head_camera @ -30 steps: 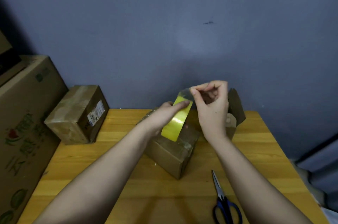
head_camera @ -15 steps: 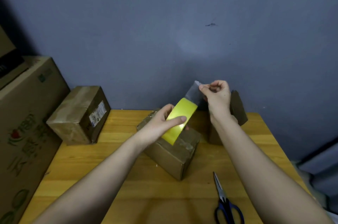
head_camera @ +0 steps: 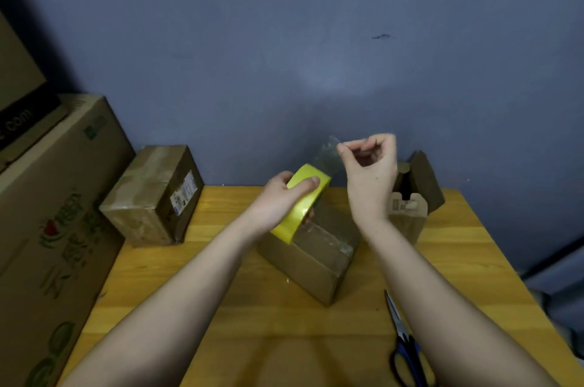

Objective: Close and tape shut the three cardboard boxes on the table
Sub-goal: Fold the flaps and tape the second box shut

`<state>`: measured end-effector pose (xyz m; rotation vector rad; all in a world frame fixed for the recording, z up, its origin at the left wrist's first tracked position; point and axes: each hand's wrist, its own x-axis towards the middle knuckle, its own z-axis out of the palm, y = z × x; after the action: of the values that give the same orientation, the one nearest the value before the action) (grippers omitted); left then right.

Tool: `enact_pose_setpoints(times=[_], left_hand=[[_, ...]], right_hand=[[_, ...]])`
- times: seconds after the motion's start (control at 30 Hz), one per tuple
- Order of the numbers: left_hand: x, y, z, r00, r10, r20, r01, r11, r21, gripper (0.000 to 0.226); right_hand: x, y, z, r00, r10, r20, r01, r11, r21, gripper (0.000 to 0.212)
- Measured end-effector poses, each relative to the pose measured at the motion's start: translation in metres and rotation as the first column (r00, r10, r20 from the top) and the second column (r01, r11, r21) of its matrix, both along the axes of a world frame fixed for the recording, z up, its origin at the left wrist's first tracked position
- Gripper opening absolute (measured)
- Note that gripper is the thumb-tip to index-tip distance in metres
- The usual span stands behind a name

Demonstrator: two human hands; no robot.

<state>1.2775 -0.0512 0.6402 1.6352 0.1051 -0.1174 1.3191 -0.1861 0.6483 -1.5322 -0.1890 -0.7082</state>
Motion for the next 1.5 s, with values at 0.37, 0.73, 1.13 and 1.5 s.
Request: enact_pose_setpoints(times=[0.37,0.73,1.13,1.5], left_hand=[[0.019,0.024,-0.013,0.991,0.049,-0.122,-0.041,0.996,0.074,0.032],[-0.007,0.032,-0.018,0.982,-0.154,-0.105,0.157,0.987,0.021,0.021],[0.019,0.007,-0.041,0.997,0.068,-0.022,-0.052,0.908,0.416,0.024],[0.031,0.006,-0.041,0.988,0.117,-0.098,-0.054,0.87,0.491,0.033]], right_hand=[[-0.018,0.018,0.018,0.993,0.054,0.102,-0.058,0.997,0.043,0.039],[0.079,-0.021,-0.057,0.825,0.182,-0.536,-0.086,0.976,0.2,0.037],[0.113,-0.031,-0.133,0.621,0.064,-0.782,-0.163,0.985,-0.049,0.034],[0.115,-0.025,-0.148,0.629,0.005,-0.777,-0.275,0.937,-0.217,0.037]])
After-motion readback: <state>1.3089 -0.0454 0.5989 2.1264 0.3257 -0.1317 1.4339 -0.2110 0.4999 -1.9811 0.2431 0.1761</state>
